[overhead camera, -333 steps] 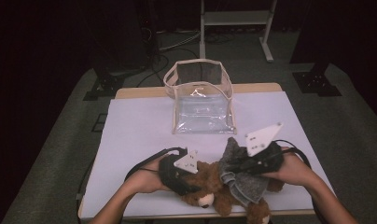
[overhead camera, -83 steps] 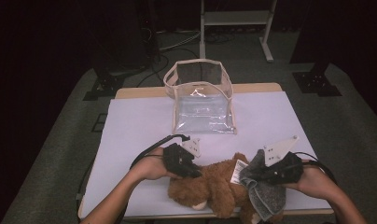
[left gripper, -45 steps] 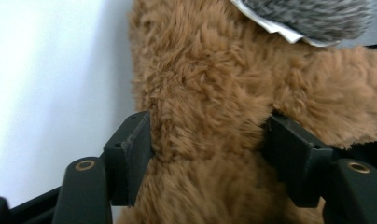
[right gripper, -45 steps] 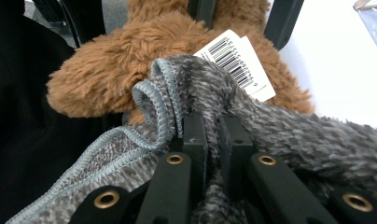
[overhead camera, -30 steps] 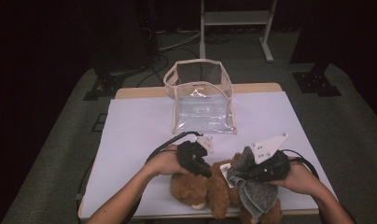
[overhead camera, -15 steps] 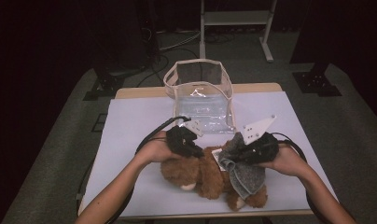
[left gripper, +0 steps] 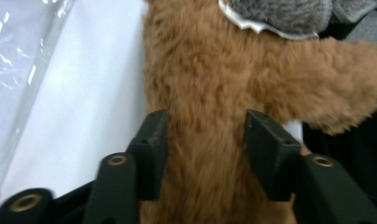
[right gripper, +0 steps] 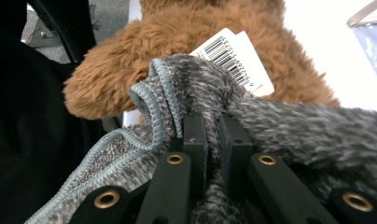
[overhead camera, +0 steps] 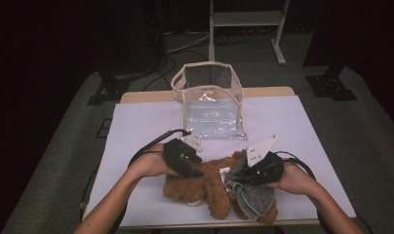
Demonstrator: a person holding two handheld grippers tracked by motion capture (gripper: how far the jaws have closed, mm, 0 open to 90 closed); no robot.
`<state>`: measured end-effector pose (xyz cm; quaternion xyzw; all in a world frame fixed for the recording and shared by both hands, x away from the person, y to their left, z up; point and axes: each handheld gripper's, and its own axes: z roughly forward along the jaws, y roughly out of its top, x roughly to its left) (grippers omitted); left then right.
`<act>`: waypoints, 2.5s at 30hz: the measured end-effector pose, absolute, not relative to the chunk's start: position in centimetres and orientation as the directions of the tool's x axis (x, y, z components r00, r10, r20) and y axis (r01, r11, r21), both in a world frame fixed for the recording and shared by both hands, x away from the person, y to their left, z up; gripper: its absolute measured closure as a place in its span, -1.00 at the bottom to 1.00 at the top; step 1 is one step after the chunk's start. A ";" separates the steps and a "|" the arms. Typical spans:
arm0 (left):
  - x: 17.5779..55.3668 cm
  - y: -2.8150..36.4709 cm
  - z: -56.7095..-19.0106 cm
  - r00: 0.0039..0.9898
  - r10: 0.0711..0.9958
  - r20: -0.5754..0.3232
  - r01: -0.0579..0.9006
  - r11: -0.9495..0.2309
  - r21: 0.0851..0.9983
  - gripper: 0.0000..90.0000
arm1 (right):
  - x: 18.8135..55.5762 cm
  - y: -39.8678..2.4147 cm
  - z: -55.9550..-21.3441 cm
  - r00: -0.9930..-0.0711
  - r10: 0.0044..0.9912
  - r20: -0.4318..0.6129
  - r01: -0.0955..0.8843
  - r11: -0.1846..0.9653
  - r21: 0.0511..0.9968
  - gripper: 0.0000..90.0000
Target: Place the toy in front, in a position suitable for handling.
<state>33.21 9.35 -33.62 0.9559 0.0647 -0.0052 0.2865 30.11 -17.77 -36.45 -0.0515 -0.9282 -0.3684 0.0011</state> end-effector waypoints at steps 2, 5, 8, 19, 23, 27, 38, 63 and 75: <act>33.1 10.1 -33.5 0.990 0.129 -0.061 0.141 -0.824 0.549 -0.02 | 29.7 -18.0 -36.7 -0.995 0.091 0.040 0.094 0.725 0.682 0.83; 33.0 11.2 -33.1 0.987 0.150 -0.066 0.161 -0.820 0.550 -0.12 | 29.1 -18.6 -37.0 -0.994 0.101 0.047 0.106 0.729 0.676 0.84; 32.9 11.9 -33.3 0.984 0.160 -0.084 0.180 -0.817 0.548 -0.09 | 29.1 -19.1 -37.1 -0.993 0.107 0.048 0.111 0.731 0.673 0.83; 31.5 11.4 -35.2 0.988 0.131 -0.081 0.154 -0.806 0.572 0.12 | 30.7 -16.4 -32.1 -0.998 0.065 -0.010 0.037 0.687 0.726 0.83; 30.6 11.1 -35.1 0.992 0.115 -0.057 0.127 -0.813 0.568 0.12 | 32.0 -13.7 -32.7 -0.999 0.051 -0.015 0.028 0.737 0.675 0.82; 30.1 11.5 -34.9 0.991 0.116 -0.064 0.131 -0.801 0.584 0.09 | 31.9 -13.8 -34.2 -0.998 0.048 0.032 0.058 0.743 0.667 0.82; 30.5 12.8 -34.5 0.977 0.172 -0.123 0.211 -0.815 0.540 -0.49 | 30.0 -16.7 -36.4 -0.995 0.081 0.054 0.096 0.717 0.690 0.84; 28.7 10.4 -35.9 0.996 0.093 0.007 0.073 -0.831 0.551 -0.20 | 29.2 -16.5 -33.2 -0.998 0.058 -0.018 0.030 0.721 0.692 0.81; 28.7 8.6 -35.6 0.996 0.054 0.070 0.003 -0.812 0.584 -0.23 | 29.7 -17.4 -35.4 -0.994 0.105 0.021 0.093 0.752 0.653 0.83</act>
